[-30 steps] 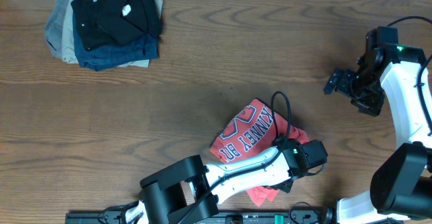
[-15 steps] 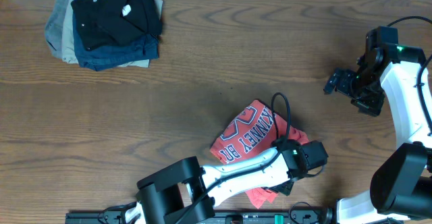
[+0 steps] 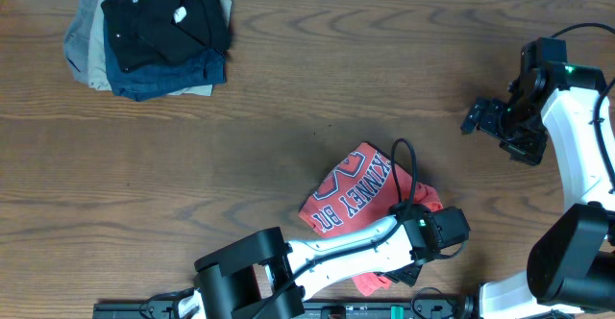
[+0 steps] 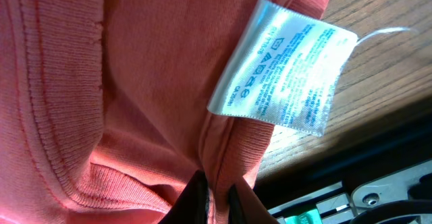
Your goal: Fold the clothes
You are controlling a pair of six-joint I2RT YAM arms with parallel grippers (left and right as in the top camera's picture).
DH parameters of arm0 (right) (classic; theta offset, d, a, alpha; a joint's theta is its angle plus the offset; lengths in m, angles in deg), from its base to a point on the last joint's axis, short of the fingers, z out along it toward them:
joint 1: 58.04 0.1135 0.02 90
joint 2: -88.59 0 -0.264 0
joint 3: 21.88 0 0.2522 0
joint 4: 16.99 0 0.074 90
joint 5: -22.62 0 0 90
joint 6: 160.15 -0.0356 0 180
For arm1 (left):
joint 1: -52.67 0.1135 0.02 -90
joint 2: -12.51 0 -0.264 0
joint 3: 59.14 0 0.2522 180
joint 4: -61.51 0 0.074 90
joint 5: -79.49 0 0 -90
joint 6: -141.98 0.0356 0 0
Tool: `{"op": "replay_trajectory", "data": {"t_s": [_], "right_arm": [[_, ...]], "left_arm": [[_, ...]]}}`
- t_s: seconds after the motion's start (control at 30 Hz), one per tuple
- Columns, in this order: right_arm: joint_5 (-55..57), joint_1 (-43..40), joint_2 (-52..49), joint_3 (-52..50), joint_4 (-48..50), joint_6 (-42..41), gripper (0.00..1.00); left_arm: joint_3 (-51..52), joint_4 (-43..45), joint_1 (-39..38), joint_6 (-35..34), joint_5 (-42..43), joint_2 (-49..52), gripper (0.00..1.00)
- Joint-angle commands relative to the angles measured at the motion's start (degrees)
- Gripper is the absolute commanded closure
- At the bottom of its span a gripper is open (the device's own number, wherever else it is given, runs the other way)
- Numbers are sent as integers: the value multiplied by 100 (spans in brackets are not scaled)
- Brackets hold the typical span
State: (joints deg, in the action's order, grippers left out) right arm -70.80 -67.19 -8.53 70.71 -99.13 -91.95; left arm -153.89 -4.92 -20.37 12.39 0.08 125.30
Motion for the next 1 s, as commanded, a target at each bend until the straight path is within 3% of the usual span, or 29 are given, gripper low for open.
{"op": "replay_trajectory", "data": {"t_s": [0.0, 0.53, 0.6, 0.7, 0.77, 0.97], "right_arm": [[-22, -17, -28, 76, -13, 66, 1], [-22, -17, -28, 76, -13, 68, 1], [-22, -17, -28, 76, -11, 68, 1], [-22, -17, -28, 76, -13, 68, 1], [-22, -17, -28, 76, -13, 68, 1], [-22, -17, -28, 76, -13, 66, 1]], "left_arm": [[-101, -46, -9, 133, 52, -127, 89], [-101, -48, -275, 984, 402, -127, 88], [-101, -46, -280, 981, 402, -127, 78], [-105, -44, -273, 1008, 400, -127, 53], [-129, -48, -273, 1049, 400, -129, 48], [-229, -107, -179, 1176, 369, -358, 48]]}}
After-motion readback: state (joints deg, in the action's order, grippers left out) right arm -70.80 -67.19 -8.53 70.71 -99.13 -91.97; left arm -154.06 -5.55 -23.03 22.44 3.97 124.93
